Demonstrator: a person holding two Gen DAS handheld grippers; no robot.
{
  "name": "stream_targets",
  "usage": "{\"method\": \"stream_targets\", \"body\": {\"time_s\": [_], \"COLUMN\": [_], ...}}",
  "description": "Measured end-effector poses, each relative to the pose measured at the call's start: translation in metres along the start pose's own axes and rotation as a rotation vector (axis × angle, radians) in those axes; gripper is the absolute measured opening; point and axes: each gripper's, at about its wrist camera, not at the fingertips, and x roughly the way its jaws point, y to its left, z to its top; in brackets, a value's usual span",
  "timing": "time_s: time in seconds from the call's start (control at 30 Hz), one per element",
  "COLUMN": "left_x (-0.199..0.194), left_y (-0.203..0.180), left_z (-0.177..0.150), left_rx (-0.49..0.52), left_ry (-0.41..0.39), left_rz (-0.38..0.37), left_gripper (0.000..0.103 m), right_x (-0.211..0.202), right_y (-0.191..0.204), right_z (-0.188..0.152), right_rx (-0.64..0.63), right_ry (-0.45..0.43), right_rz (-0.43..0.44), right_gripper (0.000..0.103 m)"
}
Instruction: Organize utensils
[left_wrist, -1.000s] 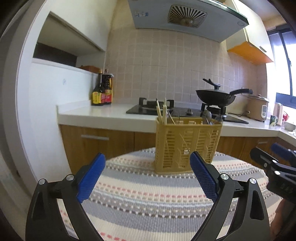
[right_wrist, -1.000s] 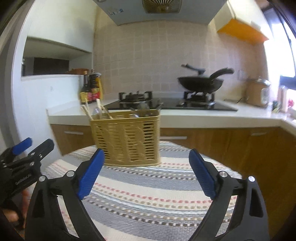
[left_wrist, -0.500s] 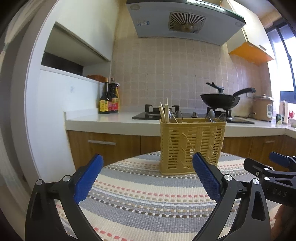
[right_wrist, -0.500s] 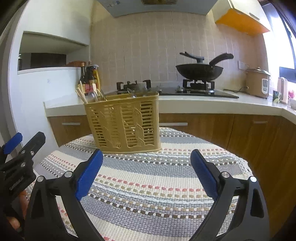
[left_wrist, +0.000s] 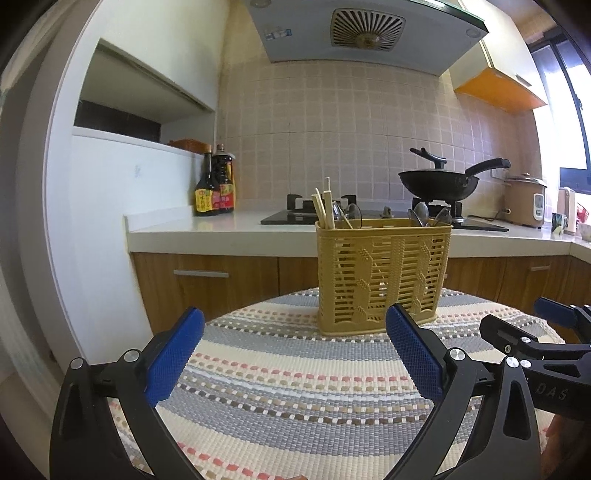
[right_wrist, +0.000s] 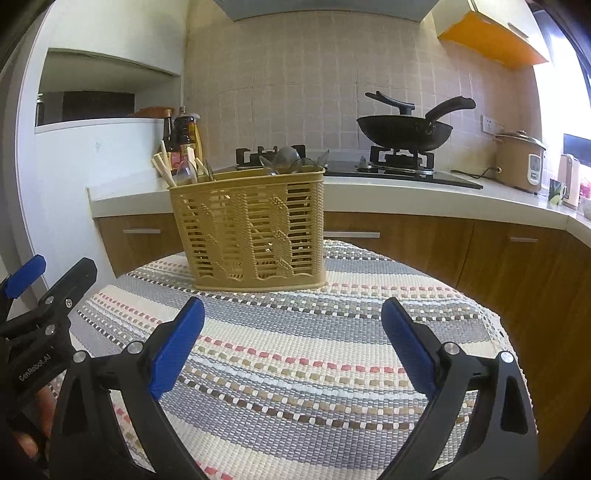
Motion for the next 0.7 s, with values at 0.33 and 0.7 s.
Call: {"method": "stream_targets", "body": {"time_s": [0.33, 0.7], "left_x": [-0.001, 0.001], "left_y": [-0.009, -0.011], "left_z": [-0.002, -0.002], "left_rx": [0.045, 0.044], "left_ry": [-0.007, 0.005], "left_rz": [-0.001, -0.014], "left_gripper": [0.095, 0.095], "right_x": [0.001, 0.001], "right_y": [0.000, -0.002], "right_z": [0.000, 0.000], "right_rx": [-0.001, 0.004], "right_ry": [0.004, 0.009], "right_rz": [-0.001, 0.003], "right_gripper": [0.092, 0.092]}}
